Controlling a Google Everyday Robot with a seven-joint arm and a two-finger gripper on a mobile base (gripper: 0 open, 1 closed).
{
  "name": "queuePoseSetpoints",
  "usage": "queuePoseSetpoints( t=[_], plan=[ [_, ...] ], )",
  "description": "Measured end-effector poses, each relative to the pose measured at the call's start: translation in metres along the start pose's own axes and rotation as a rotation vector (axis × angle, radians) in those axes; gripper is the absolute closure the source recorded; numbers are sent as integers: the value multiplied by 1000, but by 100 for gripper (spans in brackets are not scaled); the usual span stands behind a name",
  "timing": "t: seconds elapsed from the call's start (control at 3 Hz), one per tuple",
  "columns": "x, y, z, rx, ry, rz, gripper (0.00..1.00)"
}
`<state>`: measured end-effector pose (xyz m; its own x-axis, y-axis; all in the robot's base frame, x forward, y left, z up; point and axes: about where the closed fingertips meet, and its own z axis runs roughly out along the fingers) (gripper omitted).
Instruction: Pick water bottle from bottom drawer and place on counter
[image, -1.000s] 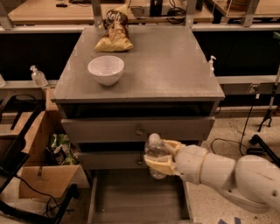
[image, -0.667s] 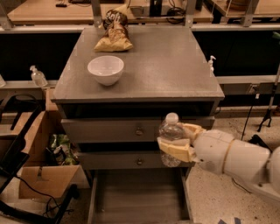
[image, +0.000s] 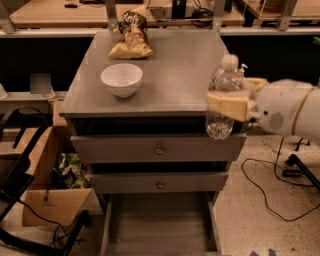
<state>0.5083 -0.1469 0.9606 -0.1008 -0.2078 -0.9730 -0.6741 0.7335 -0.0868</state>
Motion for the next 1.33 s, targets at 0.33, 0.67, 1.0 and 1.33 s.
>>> queuePoseSetpoints(
  t=[0.33,0.67,1.0,1.33],
  plan=[
    [-39,-49,20,15,-25,5,100],
    [-70,-47,46,-22,-56,-16,100],
    [-71,-47,50,-22,-53,-23,100],
    [-79,-72,67,-32,-60,-14,100]
  ],
)
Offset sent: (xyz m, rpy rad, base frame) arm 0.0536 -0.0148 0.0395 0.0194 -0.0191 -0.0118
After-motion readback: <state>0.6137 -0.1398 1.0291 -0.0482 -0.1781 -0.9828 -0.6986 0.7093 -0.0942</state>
